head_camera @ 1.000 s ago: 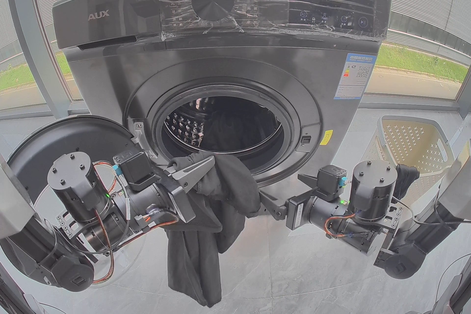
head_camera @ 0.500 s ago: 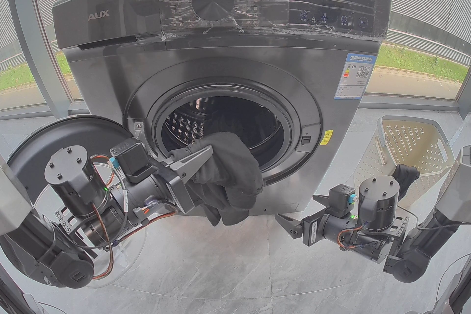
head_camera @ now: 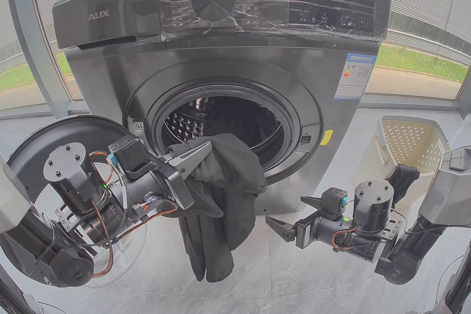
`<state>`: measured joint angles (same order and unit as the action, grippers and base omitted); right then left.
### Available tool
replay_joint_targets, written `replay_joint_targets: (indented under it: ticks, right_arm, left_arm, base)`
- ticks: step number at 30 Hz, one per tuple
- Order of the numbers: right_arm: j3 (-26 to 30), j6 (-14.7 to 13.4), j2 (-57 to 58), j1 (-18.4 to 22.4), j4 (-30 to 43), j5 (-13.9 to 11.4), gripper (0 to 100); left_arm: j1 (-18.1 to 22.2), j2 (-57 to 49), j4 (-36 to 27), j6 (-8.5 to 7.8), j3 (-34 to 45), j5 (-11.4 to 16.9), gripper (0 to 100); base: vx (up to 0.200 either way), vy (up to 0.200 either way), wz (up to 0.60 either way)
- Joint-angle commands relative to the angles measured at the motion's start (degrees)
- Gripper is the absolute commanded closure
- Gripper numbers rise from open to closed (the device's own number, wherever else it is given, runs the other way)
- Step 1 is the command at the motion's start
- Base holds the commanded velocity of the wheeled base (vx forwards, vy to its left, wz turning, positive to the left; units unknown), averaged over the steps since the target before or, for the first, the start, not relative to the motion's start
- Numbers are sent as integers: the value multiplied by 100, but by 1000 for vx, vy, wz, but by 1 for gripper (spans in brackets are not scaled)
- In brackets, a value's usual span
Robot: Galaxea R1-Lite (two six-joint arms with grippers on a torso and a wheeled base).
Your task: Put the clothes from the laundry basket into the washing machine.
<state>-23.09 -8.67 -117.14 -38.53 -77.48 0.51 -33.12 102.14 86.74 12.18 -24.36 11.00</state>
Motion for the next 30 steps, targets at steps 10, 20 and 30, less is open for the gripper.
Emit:
replay_joint_targets:
  ticks: [10,20,30]
  right_arm:
    - [-310,-30,-485,329,-135,-886,0]
    - [-917,-21,-1074,435,-505,-1238,0]
    - [-1180,-39,-1206,364,-636,-1651,0]
  left_arm:
    - [7,-142,1,21,10,17,100]
    - [-1,-133,1,30,36,25,100]
    - [-1,-98,1,30,36,25,100]
  base:
    - [0,0,0]
    - [0,0,0]
    - [0,0,0]
